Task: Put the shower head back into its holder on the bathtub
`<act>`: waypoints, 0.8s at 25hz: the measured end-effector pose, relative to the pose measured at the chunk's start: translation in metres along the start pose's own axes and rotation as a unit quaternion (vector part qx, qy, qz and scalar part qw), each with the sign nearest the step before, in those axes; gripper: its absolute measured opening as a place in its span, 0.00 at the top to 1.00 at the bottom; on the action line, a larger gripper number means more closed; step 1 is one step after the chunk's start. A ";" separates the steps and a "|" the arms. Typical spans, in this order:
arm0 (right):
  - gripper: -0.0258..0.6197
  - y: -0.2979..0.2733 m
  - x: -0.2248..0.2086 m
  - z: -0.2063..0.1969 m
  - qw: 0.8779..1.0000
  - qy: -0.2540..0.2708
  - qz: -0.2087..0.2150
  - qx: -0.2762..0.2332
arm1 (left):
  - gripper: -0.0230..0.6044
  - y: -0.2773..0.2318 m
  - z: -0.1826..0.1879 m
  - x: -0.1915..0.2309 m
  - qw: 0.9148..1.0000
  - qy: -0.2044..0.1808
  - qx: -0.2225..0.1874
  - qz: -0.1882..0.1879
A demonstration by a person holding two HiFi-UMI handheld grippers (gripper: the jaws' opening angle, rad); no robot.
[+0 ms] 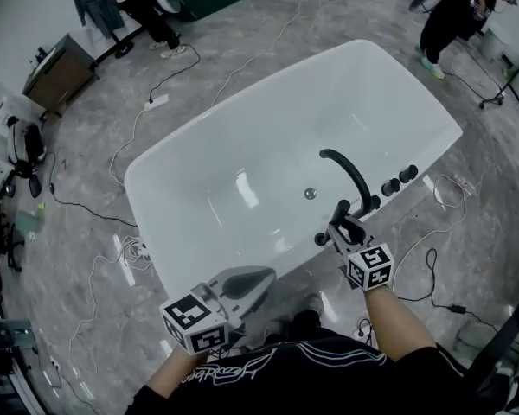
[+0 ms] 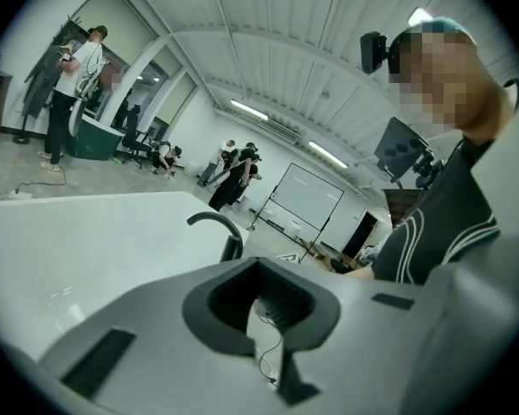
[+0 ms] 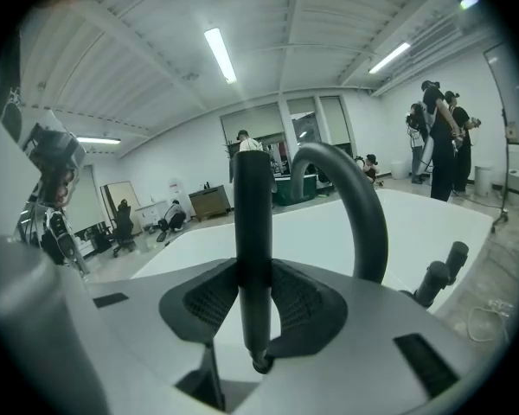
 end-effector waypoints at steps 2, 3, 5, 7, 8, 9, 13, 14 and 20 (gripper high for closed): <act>0.77 -0.006 -0.006 -0.009 1.000 -0.004 -0.003 0.008 | 0.96 0.001 -0.004 0.003 1.000 0.003 0.006 0.007; 0.77 -0.009 -0.008 -0.013 1.000 -0.004 -0.004 0.013 | 0.96 0.001 -0.006 0.005 1.000 0.007 0.008 0.011; 0.77 -0.016 -0.009 -0.023 1.000 -0.004 -0.005 0.023 | 0.96 0.004 -0.010 0.009 1.000 0.014 0.010 0.016; 0.77 -0.024 -0.009 -0.033 0.999 -0.003 -0.005 0.035 | 0.96 0.005 -0.013 0.013 1.000 0.021 0.011 0.020; 0.77 -0.028 -0.008 -0.038 0.999 0.000 -0.005 0.042 | 0.96 0.006 -0.014 0.015 0.999 0.026 0.011 0.022; 0.77 -0.030 -0.007 -0.043 0.999 0.004 -0.005 0.050 | 0.96 0.006 -0.015 0.016 0.999 0.030 0.010 0.024; 0.77 -0.032 -0.004 -0.063 0.996 0.027 -0.006 0.080 | 0.96 0.004 -0.018 0.016 0.999 0.034 0.009 0.023; 0.77 -0.033 -0.003 -0.067 0.995 0.036 -0.006 0.090 | 0.96 0.005 -0.019 0.017 0.999 0.034 0.009 0.023; 0.77 -0.032 0.006 -0.092 0.989 0.064 -0.009 0.136 | 0.96 0.014 -0.026 0.019 0.999 0.041 0.007 0.027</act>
Point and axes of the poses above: the fingertips, and each gripper's own axes: y backward along the fingers, x to its left, z out of its top, the point moved 2 cm from there along y, backward along the fingers, and after that the axes turned 7 degrees about z, right-handed, at the moved point
